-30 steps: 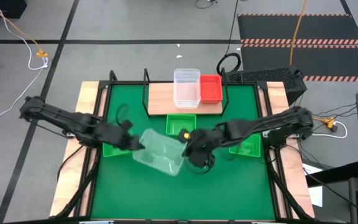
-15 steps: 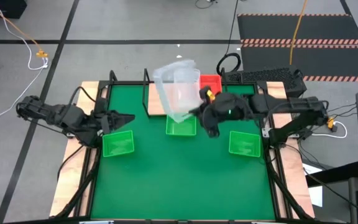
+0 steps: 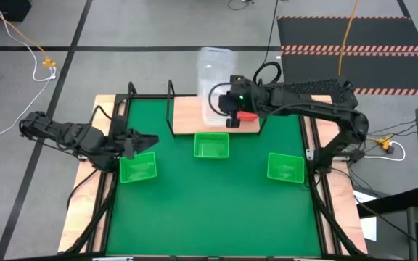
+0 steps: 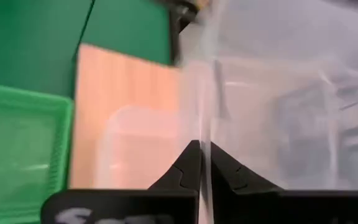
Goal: Stack baskets on shelf by color
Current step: Stack the transparent bin on top of the stacked transparent bins on the shelf, then put the right green bin on the shelf, then stack the right green bin on top of the green bin on the shelf
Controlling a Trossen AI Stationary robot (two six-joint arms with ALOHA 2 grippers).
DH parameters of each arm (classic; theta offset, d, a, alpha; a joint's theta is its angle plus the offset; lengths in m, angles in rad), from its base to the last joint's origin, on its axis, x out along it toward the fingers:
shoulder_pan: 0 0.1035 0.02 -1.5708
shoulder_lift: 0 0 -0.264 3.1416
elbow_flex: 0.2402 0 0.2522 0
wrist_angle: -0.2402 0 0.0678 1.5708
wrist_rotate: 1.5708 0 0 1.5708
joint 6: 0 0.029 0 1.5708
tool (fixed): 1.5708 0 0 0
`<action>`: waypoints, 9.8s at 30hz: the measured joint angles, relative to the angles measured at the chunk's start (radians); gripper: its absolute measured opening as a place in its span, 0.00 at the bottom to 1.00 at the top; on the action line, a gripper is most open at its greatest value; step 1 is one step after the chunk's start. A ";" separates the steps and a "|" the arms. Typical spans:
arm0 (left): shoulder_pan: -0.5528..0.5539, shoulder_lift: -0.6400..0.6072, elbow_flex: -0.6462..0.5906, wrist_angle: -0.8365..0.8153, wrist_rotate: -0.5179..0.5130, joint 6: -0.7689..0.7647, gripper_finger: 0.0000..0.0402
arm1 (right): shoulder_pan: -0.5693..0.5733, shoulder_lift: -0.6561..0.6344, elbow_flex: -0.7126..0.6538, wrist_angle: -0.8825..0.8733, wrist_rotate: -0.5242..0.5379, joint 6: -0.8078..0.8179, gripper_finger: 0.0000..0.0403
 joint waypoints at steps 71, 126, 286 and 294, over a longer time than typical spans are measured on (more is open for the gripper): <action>0.094 0.133 -0.002 -0.292 0.016 0.179 0.42 | 0.493 -0.459 -0.643 -0.659 -0.405 1.078 0.31; 0.108 0.194 -0.002 -0.291 0.099 -0.117 0.42 | 0.286 -0.225 -0.804 -0.283 -0.214 -0.564 0.31; 0.358 0.005 -0.002 -0.761 0.192 -0.155 0.42 | 0.004 0.631 0.166 0.507 -0.089 0.098 0.28; 0.358 0.005 -0.001 -0.762 0.208 -0.132 0.42 | 0.052 0.515 0.165 0.499 -0.010 0.021 0.42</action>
